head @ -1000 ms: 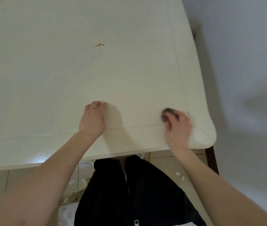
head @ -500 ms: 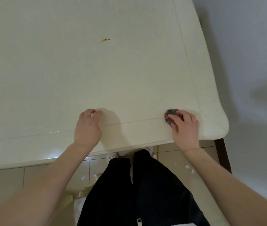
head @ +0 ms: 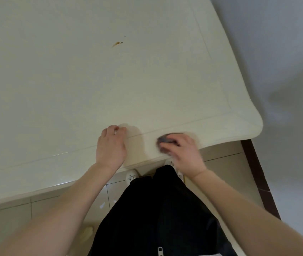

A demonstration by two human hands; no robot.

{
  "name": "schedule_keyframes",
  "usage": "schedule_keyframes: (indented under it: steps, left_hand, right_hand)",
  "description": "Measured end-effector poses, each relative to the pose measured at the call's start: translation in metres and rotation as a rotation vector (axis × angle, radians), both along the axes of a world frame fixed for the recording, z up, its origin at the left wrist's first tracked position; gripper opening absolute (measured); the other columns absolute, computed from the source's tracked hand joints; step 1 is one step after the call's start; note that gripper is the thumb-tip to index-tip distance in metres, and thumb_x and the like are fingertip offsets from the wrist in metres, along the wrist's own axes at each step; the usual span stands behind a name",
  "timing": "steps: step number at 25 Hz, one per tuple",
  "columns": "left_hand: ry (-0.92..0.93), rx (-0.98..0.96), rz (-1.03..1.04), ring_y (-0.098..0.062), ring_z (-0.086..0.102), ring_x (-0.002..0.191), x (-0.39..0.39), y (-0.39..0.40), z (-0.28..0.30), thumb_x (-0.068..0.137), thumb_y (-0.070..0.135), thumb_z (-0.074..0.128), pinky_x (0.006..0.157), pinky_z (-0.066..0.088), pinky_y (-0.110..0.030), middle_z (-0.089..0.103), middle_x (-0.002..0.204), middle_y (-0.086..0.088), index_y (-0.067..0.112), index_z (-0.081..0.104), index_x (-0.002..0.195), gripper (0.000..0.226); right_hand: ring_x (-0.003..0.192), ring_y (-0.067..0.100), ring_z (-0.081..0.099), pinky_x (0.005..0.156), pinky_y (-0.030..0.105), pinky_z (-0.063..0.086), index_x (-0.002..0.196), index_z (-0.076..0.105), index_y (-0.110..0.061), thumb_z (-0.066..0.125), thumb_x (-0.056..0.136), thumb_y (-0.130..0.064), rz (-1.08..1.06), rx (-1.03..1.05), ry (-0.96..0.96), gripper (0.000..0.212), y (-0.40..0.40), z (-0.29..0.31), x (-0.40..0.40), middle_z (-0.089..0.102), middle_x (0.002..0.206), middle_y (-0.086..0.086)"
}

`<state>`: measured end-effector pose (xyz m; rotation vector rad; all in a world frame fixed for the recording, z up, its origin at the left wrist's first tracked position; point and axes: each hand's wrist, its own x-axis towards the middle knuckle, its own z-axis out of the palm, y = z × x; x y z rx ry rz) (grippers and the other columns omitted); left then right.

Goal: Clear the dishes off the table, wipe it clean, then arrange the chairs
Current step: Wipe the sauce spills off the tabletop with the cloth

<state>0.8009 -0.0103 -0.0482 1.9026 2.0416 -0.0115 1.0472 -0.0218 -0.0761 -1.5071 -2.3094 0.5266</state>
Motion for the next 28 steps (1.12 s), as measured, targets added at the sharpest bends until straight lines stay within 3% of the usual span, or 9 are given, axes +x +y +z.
schedule_keyframes:
  steps: [3,6,9,14,15,19,21,25,28]
  left_hand:
    - [-0.025,0.003,-0.074,-0.036,0.042,0.120,0.018,0.012,-0.001,0.082,0.009,0.054,0.096,0.040,-0.045,0.047,0.130,-0.015,0.011,0.053,0.127,0.045]
    - [-0.080,0.025,-0.073,-0.035,0.040,0.121,0.031,0.031,0.000,0.083,0.002,0.048,0.096,0.041,-0.042,0.045,0.132,-0.015,0.010,0.050,0.131,0.049]
    - [-0.061,0.025,-0.007,-0.036,0.040,0.118,0.027,0.049,0.002,0.081,-0.004,0.045,0.094,0.042,-0.041,0.044,0.132,-0.016,0.009,0.048,0.133,0.053]
    - [0.067,-0.086,0.197,-0.039,0.034,0.126,-0.002,0.076,0.008,0.089,0.022,0.055,0.098,0.039,-0.047,0.036,0.141,-0.015,0.015,0.036,0.140,0.055]
    - [0.066,-0.123,0.259,-0.039,0.031,0.129,-0.010,0.080,0.009,0.089,0.027,0.057,0.101,0.038,-0.048,0.033,0.143,-0.014,0.017,0.034,0.142,0.058]
    - [0.072,-0.190,0.339,-0.039,0.031,0.127,-0.024,0.087,0.008,0.084,0.038,0.065,0.100,0.041,-0.046,0.030,0.144,-0.013,0.025,0.030,0.143,0.070]
    - [0.075,-0.207,0.339,-0.039,0.033,0.125,-0.025,0.091,0.008,0.083,0.039,0.066,0.100,0.040,-0.043,0.029,0.145,-0.013,0.027,0.029,0.144,0.073]
    - [0.060,-0.225,0.358,-0.037,0.031,0.125,-0.028,0.094,0.010,0.084,0.036,0.065,0.101,0.041,-0.040,0.028,0.146,-0.010,0.029,0.028,0.146,0.073]
    - [0.014,-0.234,0.375,-0.034,0.029,0.125,-0.030,0.092,0.012,0.087,0.018,0.057,0.094,0.047,-0.040,0.028,0.146,-0.006,0.032,0.030,0.145,0.065]
  right_hand:
    - [0.107,0.034,0.050,0.090,0.053,0.044,0.112,0.068,-0.022,0.063,0.081,-0.010,-0.406,-0.046,-0.063,0.034,0.014,0.005,0.085,0.059,0.119,0.008]
    - [0.115,0.033,0.044,0.099,0.048,0.039,0.121,0.062,-0.021,0.055,0.088,-0.010,-0.738,-0.095,-0.179,0.035,0.030,0.011,0.080,0.051,0.130,0.008]
    - [0.112,0.029,0.047,0.089,0.037,0.039,0.106,0.066,-0.029,0.057,0.082,-0.016,-0.403,-0.026,-0.108,0.029,0.032,0.006,0.003,0.058,0.122,0.000]
    - [0.104,0.030,0.056,0.086,0.040,0.046,0.104,0.069,-0.030,0.073,0.072,-0.024,0.337,-0.029,-0.079,0.033,0.079,0.002,-0.054,0.063,0.113,0.002]
    - [0.104,0.031,0.057,0.085,0.040,0.047,0.107,0.068,-0.030,0.071,0.074,-0.026,0.321,-0.023,-0.098,0.033,0.100,0.001,-0.039,0.063,0.115,0.003]
    - [0.111,0.033,0.049,0.088,0.040,0.040,0.119,0.062,-0.028,0.060,0.085,-0.019,-0.291,-0.103,-0.202,0.035,0.178,0.003,-0.002,0.055,0.124,0.005]
    - [0.106,0.036,0.052,0.085,0.040,0.042,0.115,0.065,-0.028,0.061,0.083,-0.015,-0.154,-0.036,-0.210,0.035,0.169,0.003,-0.045,0.057,0.121,0.007]
    - [0.112,0.031,0.050,0.089,0.042,0.040,0.114,0.066,-0.031,0.063,0.081,-0.016,0.620,-0.125,-0.066,0.036,0.135,-0.006,-0.097,0.059,0.124,0.002]
    - [0.106,0.034,0.056,0.090,0.043,0.046,0.113,0.067,-0.031,0.067,0.080,-0.017,0.473,-0.080,-0.039,0.036,0.199,-0.011,-0.085,0.062,0.120,0.005]
